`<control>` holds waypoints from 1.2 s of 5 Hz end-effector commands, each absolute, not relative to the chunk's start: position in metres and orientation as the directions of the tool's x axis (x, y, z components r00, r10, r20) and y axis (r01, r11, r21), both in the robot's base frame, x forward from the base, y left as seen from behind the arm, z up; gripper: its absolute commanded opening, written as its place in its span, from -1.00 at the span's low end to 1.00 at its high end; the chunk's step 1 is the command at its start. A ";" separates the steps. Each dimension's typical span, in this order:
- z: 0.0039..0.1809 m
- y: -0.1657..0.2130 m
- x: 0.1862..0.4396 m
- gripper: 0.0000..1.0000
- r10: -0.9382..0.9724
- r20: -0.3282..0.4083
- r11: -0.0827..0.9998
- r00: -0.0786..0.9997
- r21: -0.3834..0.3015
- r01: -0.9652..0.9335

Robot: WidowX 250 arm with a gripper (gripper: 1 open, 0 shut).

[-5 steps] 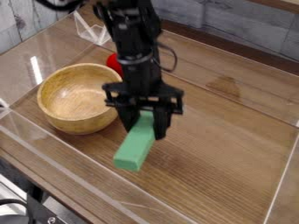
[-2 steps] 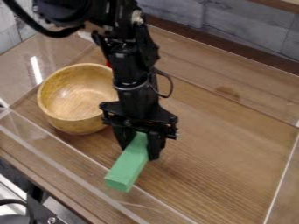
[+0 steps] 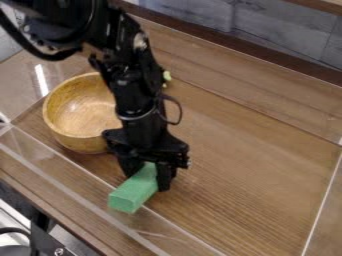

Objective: Remove the green stick from the brown bowl and put it on the table

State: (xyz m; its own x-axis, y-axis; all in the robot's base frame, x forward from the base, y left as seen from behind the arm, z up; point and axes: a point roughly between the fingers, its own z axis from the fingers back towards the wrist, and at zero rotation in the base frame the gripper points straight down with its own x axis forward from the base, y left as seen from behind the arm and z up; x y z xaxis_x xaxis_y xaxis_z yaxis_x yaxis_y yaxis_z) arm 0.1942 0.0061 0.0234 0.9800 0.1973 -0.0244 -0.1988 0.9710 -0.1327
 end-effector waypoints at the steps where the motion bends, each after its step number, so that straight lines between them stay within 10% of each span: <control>1: 0.025 0.005 0.204 -1.00 0.184 0.006 0.975 0.983 -0.128 -0.182; 6: 0.026 0.019 0.228 -1.00 0.272 0.039 0.958 0.962 -0.110 -0.266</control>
State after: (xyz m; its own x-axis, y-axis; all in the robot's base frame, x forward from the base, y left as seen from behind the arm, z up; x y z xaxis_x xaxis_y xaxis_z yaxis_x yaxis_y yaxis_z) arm 0.2228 0.0163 0.0188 0.9620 0.2730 0.0083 -0.2704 0.9562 -0.1125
